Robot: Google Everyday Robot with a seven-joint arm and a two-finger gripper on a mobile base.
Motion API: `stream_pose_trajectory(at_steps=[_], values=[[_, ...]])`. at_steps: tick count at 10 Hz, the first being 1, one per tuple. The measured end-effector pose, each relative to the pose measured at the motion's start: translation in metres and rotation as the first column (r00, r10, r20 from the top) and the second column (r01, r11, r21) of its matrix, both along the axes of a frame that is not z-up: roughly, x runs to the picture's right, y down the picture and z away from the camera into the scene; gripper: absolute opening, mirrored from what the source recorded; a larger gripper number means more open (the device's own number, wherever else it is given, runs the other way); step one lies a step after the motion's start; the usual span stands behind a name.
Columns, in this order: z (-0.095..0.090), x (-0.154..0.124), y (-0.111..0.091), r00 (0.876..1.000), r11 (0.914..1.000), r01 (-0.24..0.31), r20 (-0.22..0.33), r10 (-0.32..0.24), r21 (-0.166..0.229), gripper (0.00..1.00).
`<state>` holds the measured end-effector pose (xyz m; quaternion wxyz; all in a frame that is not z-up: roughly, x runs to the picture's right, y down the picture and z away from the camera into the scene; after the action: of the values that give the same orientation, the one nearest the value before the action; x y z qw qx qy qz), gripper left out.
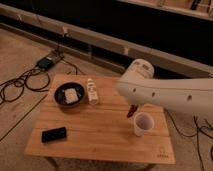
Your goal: Place the pepper in the ceramic cup
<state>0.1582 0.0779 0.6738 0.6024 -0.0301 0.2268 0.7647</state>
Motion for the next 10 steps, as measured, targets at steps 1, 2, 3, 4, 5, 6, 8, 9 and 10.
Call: stream_pose_trajectory(at_steps=[1,2,3,4,5,6,8,9,10], values=[[0.008,0.008,0.003,1.0,0.9999,0.006,-0.013,-0.006,-0.015,0.0],[0.013,0.015,0.007,1.0,0.9995,0.01,-0.025,-0.011,-0.029,0.0],[0.021,0.026,0.012,0.999,0.9987,0.012,-0.044,-0.015,-0.049,0.0],[0.027,0.034,0.015,0.998,0.998,0.014,-0.059,-0.018,-0.061,0.0],[0.032,0.042,0.016,0.997,0.9974,0.014,-0.075,-0.02,-0.07,0.0],[0.034,0.047,0.017,0.996,0.997,0.014,-0.085,-0.02,-0.076,0.0],[0.039,0.059,0.02,0.994,0.9964,0.011,-0.11,-0.02,-0.084,0.0],[0.039,0.063,0.021,0.993,0.9963,0.006,-0.119,-0.016,-0.086,0.0],[0.04,0.066,0.024,0.992,0.9962,0.002,-0.126,-0.013,-0.087,0.0]])
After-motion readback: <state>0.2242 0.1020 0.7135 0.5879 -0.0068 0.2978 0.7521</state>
